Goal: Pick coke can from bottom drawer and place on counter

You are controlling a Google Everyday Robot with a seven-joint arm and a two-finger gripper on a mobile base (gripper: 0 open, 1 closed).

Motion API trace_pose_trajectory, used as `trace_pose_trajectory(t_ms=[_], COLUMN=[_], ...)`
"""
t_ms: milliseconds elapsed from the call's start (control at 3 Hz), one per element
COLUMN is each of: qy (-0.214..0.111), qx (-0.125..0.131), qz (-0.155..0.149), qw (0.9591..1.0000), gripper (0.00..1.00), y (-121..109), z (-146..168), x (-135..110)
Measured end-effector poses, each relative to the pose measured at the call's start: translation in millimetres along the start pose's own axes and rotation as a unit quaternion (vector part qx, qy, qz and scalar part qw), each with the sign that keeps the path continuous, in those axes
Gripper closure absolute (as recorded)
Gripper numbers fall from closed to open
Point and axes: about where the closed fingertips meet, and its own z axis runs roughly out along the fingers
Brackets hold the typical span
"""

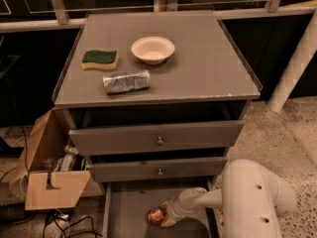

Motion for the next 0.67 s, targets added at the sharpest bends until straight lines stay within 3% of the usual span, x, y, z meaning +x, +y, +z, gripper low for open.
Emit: trace_pose_trajectory(t_ms=[333,667], qy=[0.0,-0.013], qx=[0.0,0.009], qz=[0.0,0.008], qw=[1.0,0.9998], gripper=[0.86,1.0], y=[0.0,2.7], z=[0.0,-7.5], x=[0.0,-1.0])
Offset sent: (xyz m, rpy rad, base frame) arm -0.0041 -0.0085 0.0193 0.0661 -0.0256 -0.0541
